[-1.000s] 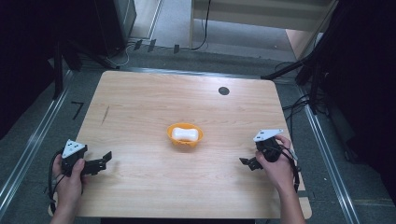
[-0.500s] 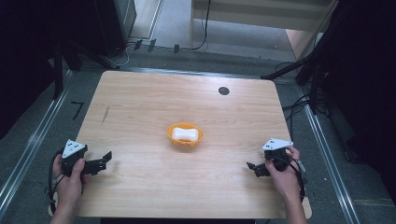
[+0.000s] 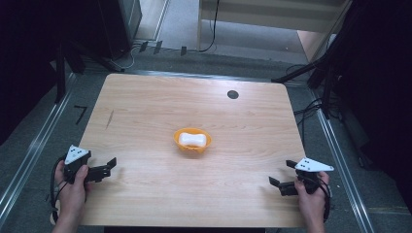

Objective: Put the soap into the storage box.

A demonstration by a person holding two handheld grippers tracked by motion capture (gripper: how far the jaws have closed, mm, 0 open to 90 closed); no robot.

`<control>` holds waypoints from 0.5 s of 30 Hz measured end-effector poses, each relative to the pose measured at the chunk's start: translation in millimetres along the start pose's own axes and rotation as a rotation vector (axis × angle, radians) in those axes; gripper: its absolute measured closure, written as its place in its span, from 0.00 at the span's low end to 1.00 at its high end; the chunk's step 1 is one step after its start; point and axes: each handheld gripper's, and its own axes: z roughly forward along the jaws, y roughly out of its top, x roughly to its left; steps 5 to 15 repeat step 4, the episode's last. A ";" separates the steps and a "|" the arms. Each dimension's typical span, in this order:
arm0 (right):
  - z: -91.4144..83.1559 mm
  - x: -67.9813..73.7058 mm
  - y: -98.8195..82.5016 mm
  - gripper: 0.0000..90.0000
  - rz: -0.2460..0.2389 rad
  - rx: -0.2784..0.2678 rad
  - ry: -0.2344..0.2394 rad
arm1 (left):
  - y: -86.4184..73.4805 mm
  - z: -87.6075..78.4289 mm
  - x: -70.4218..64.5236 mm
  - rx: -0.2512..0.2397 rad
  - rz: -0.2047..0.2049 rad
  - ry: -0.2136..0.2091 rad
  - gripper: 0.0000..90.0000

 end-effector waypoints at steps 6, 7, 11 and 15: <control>-7.8 -0.3 -7.5 0.00 0.033 -0.025 0.009 | 0.1 -0.1 0.2 0.003 -0.001 -0.001 0.00; -7.8 -0.3 -7.5 0.00 0.033 -0.025 0.009 | 0.1 -0.1 0.2 0.003 -0.001 -0.001 0.00; -7.8 -0.3 -7.5 0.00 0.033 -0.025 0.009 | 0.1 -0.1 0.2 0.003 -0.001 -0.001 0.00; -7.8 -0.3 -7.5 0.00 0.033 -0.025 0.009 | 0.1 -0.1 0.2 0.003 -0.001 -0.001 0.00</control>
